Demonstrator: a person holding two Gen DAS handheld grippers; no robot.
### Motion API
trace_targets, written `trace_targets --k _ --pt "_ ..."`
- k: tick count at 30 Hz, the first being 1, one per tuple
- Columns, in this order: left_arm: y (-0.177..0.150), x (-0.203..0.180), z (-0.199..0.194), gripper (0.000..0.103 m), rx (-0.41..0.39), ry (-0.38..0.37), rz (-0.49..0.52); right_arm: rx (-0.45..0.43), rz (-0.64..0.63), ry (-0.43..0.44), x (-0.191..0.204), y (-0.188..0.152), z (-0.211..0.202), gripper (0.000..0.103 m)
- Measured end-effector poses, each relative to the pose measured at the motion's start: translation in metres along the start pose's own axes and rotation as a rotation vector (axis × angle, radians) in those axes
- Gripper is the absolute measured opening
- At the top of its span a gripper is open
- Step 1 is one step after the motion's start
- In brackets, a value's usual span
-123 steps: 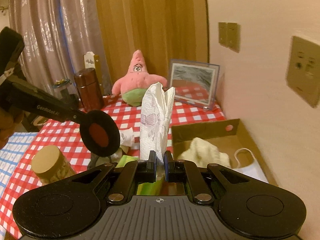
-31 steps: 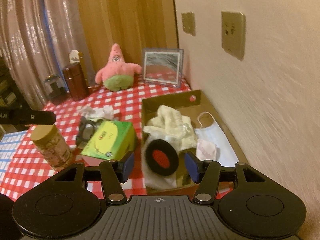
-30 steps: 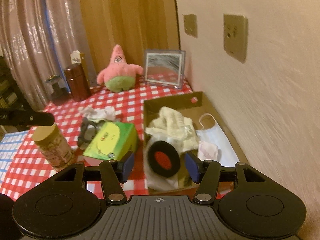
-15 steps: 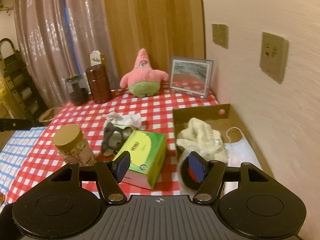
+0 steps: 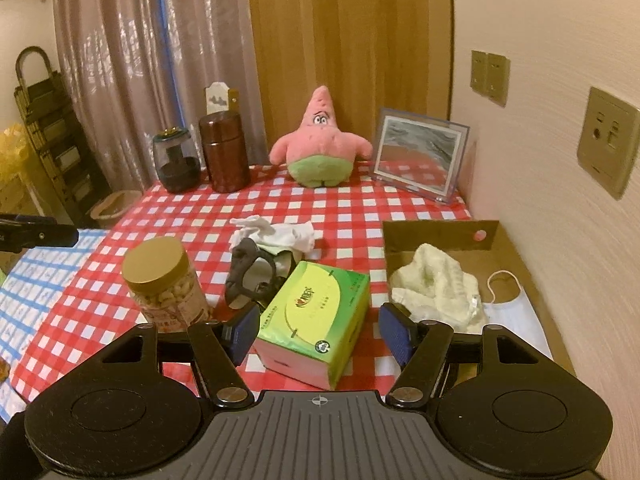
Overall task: Organize soft objects
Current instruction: 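Move both tools back toward the white socks on the table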
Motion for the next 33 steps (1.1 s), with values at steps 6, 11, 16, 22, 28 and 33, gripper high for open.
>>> trace_targets --k 6,11,16,22,28,33 --pt "0.003 0.006 0.015 0.089 0.045 -0.021 0.027 0.013 -0.025 0.002 0.005 0.002 0.011 0.066" --pt "0.010 0.012 0.027 0.089 0.068 -0.028 0.060 0.022 -0.044 0.000 0.006 0.006 0.020 0.066" --pt "0.022 0.018 0.040 0.089 0.078 -0.035 0.088 0.027 -0.072 -0.002 0.006 0.015 0.031 0.066" --pt "0.037 0.022 0.055 0.089 0.108 -0.036 0.147 0.030 -0.100 0.011 0.008 0.028 0.045 0.066" --pt "0.049 0.026 0.071 0.089 0.133 -0.035 0.207 0.035 -0.155 0.032 0.014 0.041 0.057 0.066" --pt "0.060 0.031 0.088 0.089 0.141 -0.043 0.265 0.044 -0.232 0.051 0.024 0.051 0.071 0.066"
Point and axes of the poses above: each gripper's, at about its wrist camera, not at the fingertips, and z roughly the way its jaws point, x to its left, y to its top, the point moved 9 cm from there along z, roughly the way its jaws point, and after that the axes turned 12 degrees about z, right-handed, at the moved point
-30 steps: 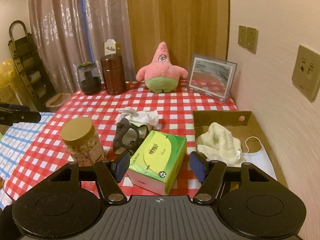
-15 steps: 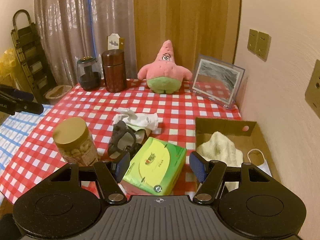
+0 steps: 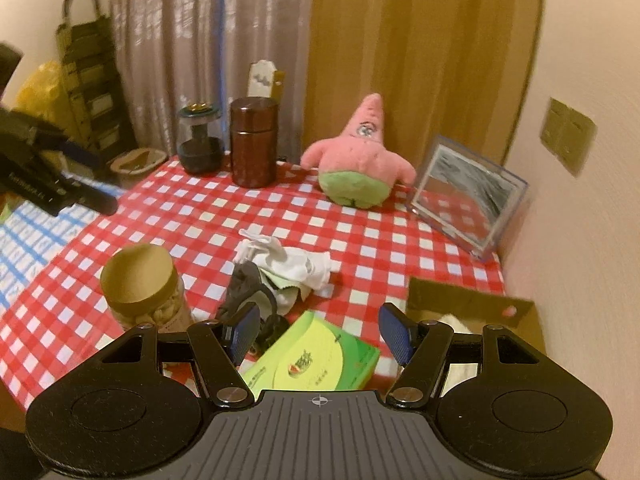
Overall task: Organize soft objects
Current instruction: 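Move both tools back toward the white socks on the table, then grasp a white sock with the right tool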
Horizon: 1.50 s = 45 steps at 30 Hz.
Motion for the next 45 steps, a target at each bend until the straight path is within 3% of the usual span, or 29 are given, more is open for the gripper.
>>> trace_targets --k 10,23,38,41,45 --pt "0.004 0.037 0.045 0.089 -0.004 -0.020 0.023 0.048 -0.219 0.062 0.025 0.016 0.064 0.066" --pt "-0.021 0.092 0.114 0.089 0.038 -0.029 -0.092 0.144 -0.428 0.178 0.059 0.033 0.188 0.065" --pt "-0.039 0.094 0.167 0.089 0.086 -0.058 -0.067 0.278 -0.551 0.232 0.078 0.017 0.274 0.060" --pt "-0.041 0.094 0.174 0.089 0.092 -0.066 -0.073 0.294 -0.574 0.229 0.080 0.013 0.284 0.057" --pt "-0.042 0.093 0.180 0.089 0.097 -0.075 -0.087 0.305 -0.566 0.224 0.080 0.009 0.296 0.040"
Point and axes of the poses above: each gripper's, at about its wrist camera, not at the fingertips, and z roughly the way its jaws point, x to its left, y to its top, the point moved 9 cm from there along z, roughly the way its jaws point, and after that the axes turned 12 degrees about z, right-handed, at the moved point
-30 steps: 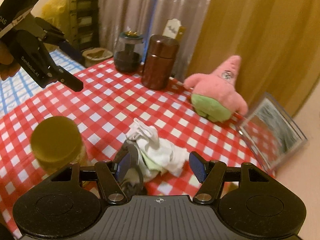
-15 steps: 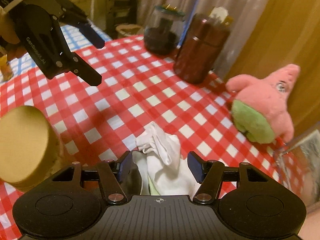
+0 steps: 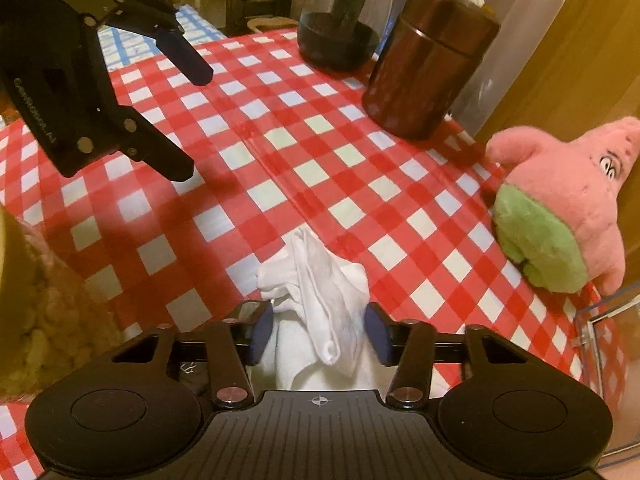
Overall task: Organize soft objects
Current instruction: 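Grasp a white sock with the right tool, then grasp the green cloth with the left tool while the right tool lifts the sock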
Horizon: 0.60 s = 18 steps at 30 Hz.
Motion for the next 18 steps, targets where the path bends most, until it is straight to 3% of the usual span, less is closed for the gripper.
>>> trace_targets --k 3,4,18 --pt "-0.001 -0.001 0.003 0.089 0.004 -0.005 -0.007 0.001 0.018 -0.008 -0.002 0.000 0.005 0.018" --pt "-0.001 -0.001 0.003 0.089 0.006 -0.007 -0.006 -0.002 0.034 -0.008 -0.004 0.000 0.005 0.016" --pt "0.031 -0.025 -0.007 0.089 -0.017 -0.036 0.033 -0.139 0.335 0.014 -0.045 0.013 -0.065 0.010"
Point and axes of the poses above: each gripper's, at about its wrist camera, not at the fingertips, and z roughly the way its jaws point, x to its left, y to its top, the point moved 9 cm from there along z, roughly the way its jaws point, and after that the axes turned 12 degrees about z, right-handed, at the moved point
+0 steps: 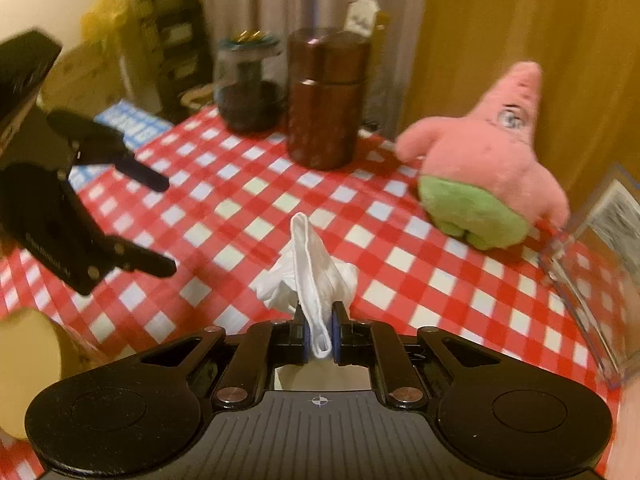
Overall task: Organize soft objects
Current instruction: 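Grasp the green cloth with the left tool while the right tool lifts the sock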
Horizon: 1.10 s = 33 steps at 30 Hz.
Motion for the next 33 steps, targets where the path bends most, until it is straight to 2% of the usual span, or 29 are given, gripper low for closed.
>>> trace_targets --k 4,9,18,26,31,33 --pt "0.011 -0.016 -0.001 0.089 -0.005 -0.014 0.033 0.004 0.072 0.025 -0.009 0.001 -0.015 0.011" --pt "0.022 -0.035 0.000 0.089 -0.007 -0.035 0.066 0.006 0.095 0.012 -0.015 -0.006 -0.025 0.011" --pt "0.045 -0.067 0.008 0.089 -0.003 -0.076 0.163 0.032 0.198 -0.004 -0.034 -0.023 -0.023 0.011" --pt "0.066 -0.118 0.023 0.088 0.000 -0.187 0.249 0.013 0.361 0.037 -0.052 -0.021 -0.040 0.011" --pt "0.079 -0.148 0.032 0.078 -0.013 -0.237 0.264 -0.010 0.446 0.061 -0.056 -0.020 -0.051 0.011" --pt "0.081 -0.156 0.033 0.065 -0.019 -0.250 0.269 -0.022 0.486 0.074 -0.059 -0.021 -0.056 0.011"
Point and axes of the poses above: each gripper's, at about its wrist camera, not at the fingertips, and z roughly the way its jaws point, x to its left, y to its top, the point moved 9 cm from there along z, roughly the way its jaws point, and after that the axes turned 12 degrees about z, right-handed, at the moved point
